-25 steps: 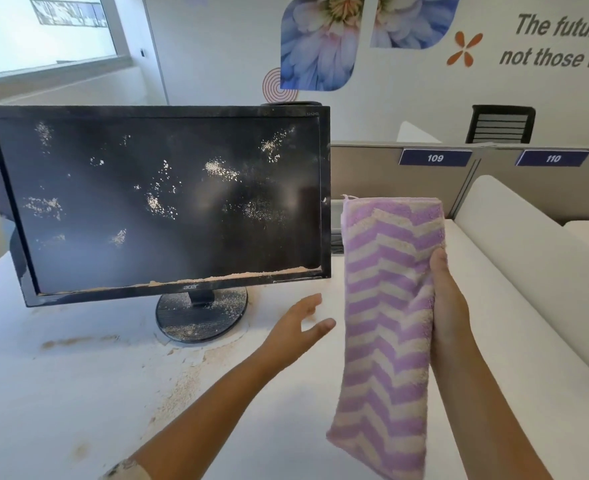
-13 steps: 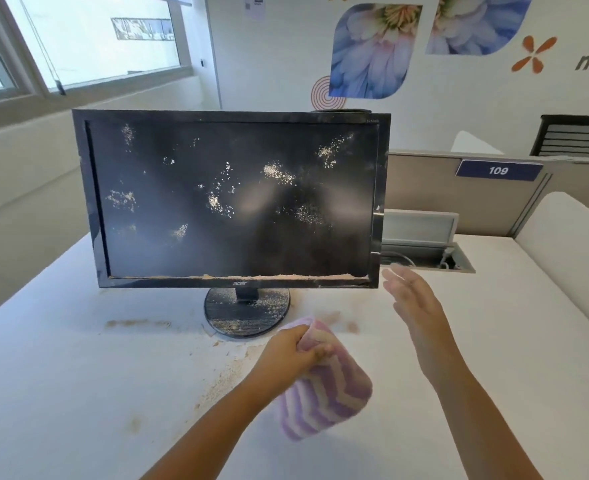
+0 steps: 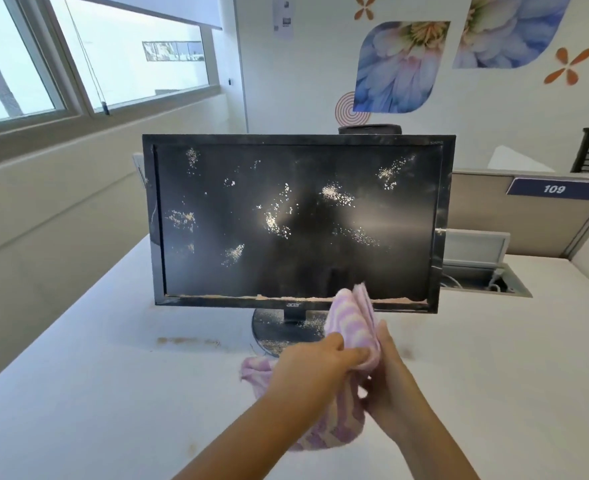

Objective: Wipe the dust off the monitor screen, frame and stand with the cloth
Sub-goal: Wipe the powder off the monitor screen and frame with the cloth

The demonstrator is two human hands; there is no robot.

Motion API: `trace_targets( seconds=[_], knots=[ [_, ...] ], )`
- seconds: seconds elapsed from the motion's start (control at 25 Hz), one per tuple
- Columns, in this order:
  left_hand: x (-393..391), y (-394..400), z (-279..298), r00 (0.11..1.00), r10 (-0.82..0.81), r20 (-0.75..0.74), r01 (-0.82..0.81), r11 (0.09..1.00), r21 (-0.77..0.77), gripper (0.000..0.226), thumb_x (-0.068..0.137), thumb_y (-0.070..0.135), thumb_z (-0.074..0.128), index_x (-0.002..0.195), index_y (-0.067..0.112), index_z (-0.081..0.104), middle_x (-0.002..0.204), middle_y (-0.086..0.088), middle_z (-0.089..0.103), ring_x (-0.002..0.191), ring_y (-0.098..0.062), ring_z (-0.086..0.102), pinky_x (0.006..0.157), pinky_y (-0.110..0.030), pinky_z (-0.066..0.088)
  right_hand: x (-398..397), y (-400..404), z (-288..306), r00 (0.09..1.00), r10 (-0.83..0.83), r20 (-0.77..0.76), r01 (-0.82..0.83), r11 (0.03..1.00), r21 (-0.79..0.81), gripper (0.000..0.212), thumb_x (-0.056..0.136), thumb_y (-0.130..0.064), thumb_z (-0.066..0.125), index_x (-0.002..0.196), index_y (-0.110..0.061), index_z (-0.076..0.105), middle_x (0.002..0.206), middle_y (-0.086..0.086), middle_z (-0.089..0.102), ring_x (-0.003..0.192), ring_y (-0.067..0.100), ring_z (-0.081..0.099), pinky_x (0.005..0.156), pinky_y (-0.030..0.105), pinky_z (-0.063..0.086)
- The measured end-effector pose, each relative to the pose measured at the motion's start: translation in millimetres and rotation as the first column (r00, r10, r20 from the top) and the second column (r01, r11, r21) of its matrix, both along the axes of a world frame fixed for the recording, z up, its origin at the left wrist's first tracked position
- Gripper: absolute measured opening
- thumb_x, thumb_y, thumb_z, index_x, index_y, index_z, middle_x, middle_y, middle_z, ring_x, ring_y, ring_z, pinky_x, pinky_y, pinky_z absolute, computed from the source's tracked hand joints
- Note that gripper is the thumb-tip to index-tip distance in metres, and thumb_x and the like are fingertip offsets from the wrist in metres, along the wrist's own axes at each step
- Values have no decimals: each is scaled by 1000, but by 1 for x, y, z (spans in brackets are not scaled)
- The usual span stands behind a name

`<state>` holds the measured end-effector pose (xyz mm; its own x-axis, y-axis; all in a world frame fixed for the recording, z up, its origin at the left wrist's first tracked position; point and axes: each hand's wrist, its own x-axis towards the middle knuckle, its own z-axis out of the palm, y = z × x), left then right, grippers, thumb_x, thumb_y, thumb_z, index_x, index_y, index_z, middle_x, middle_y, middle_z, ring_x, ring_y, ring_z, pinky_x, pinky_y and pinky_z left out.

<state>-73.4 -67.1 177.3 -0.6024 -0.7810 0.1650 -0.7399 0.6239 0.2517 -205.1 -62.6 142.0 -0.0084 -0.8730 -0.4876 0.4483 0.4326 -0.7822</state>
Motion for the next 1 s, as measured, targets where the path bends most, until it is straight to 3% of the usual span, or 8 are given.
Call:
trace_targets(
  seconds=[0.16, 0.24, 0.32, 0.48, 0.6, 0.76, 0.88, 1.0],
  knots=[
    [17, 13, -3, 981, -136, 136, 158, 972, -172, 41, 69, 39, 59, 109, 47, 55, 74, 9, 55, 47, -13, 55, 40, -18, 30, 33, -3, 6, 925, -166, 341, 169, 985, 22, 53, 77, -60, 60, 101, -13, 65, 83, 9, 74, 76, 27, 71, 70, 41, 55],
    [26, 9, -9, 992, -129, -12, 128, 989, -81, 51, 82, 28, 46, 128, 44, 35, 101, 1, 52, 66, -25, 59, 51, -27, 41, 46, -16, 15, 930, -207, 304, 210, 977, 22, 44, 87, -57, 45, 95, -17, 63, 73, 7, 74, 62, 23, 71, 56, 33, 57],
    [42, 0, -12, 983, -130, -130, 134, 991, 23, 59, 87, 38, 45, 134, 49, 11, 131, 3, 32, 88, -30, 55, 65, -33, 42, 51, -28, 30, 925, -282, 256, 305, 951, -54, 34, 82, -46, 54, 93, -16, 64, 68, 8, 71, 55, 22, 67, 52, 30, 56],
    [101, -28, -9, 917, -7, -398, 36, 997, 66, 56, 79, 65, 39, 126, 66, 8, 126, 39, 23, 104, 2, 48, 77, -15, 42, 56, -55, 62, 910, -415, -6, 395, 870, -296, 31, 82, -28, 64, 112, -22, 64, 93, 4, 71, 79, 21, 69, 68, 37, 59],
    [158, -69, -11, 751, 256, -609, -223, 966, 131, 27, 87, 49, 47, 110, 59, 35, 117, 35, 38, 102, 7, 49, 83, -5, 42, 66, -76, 101, 754, -646, -123, 491, 678, -547, 56, 81, -10, 66, 130, -32, 51, 117, -7, 65, 99, 11, 64, 87, 30, 53],
    [243, -152, -3, 122, 646, -753, -372, 733, 569, 19, 96, 32, 39, 108, 25, 52, 123, -4, 49, 111, -20, 51, 99, -42, 43, 92, -123, 156, 585, -722, -369, 238, 588, -773, 79, 81, -2, 62, 144, -36, 27, 135, -11, 47, 116, 8, 51, 101, 33, 41],
    [277, -205, 19, 107, 692, -713, -314, 705, 636, 40, 98, 39, 31, 127, 15, 43, 134, -4, 45, 121, -23, 44, 107, -47, 33, 130, -174, 197, 426, -737, -525, -25, 571, -821, 78, 87, 2, 51, 147, -38, 20, 132, 4, 37, 107, 16, 47, 94, 32, 43],
    [286, -246, 56, 165, 607, -777, -245, 789, 564, 43, 98, 41, 31, 132, 17, 41, 136, -2, 44, 125, -20, 41, 109, -43, 30, 165, -215, 216, 79, -815, -574, -290, 532, -796, 76, 86, 5, 56, 148, -26, 25, 131, 19, 40, 105, 32, 52, 85, 39, 49]
  ],
)
